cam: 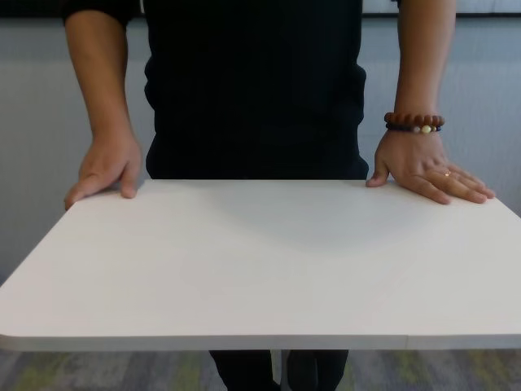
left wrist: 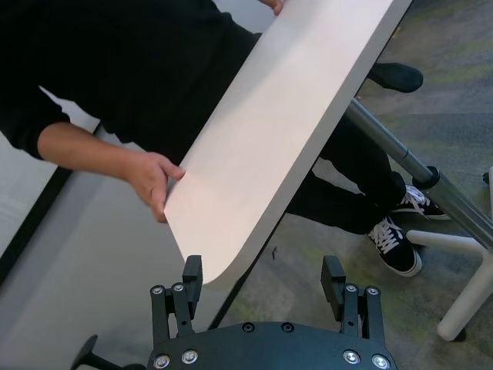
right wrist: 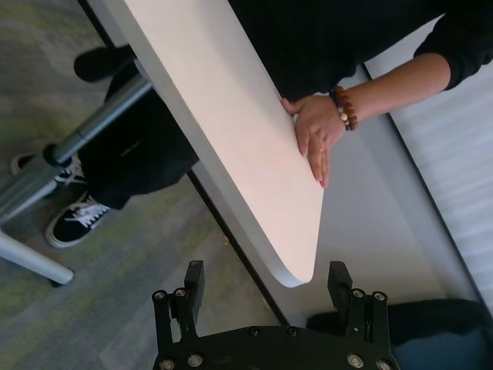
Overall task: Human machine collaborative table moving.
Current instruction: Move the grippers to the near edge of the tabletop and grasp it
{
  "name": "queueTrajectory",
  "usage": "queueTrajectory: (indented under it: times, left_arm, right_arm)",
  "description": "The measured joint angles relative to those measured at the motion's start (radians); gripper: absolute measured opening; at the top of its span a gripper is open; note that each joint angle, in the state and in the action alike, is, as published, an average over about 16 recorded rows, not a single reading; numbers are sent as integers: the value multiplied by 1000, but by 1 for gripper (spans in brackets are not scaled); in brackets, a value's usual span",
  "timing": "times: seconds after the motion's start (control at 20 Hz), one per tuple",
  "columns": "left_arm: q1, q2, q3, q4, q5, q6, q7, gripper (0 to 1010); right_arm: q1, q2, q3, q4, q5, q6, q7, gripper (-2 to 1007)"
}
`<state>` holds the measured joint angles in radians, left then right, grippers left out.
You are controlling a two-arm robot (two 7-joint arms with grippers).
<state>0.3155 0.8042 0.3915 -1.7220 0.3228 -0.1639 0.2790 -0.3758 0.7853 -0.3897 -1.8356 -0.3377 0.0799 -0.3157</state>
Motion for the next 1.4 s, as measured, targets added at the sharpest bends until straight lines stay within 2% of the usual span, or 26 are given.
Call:
queueTrajectory:
  times: [0.2,0.35,0.6,0.9,1.15,1.4]
  left_arm:
    - [-30,-36,30,17,67,15,2,1000]
    - [-58,-65,54,32,124,31,7,1000]
    - [-108,-115,91,61,231,76,20,1000]
    - [-166,-168,123,104,349,131,35,1000]
    - [-208,-205,138,148,418,161,42,1000]
    - [-240,-233,143,193,455,170,43,1000]
  right_arm:
    - [25,-28,-12,30,-50,23,-9,1005]
    - [44,-47,-17,53,-71,31,-7,1005]
    - [72,-71,-16,87,-81,30,9,1005]
    - [97,-87,-9,110,-90,36,31,1005]
    - [118,-96,-4,118,-107,49,53,1005]
    - [145,-105,-7,127,-135,68,78,1005]
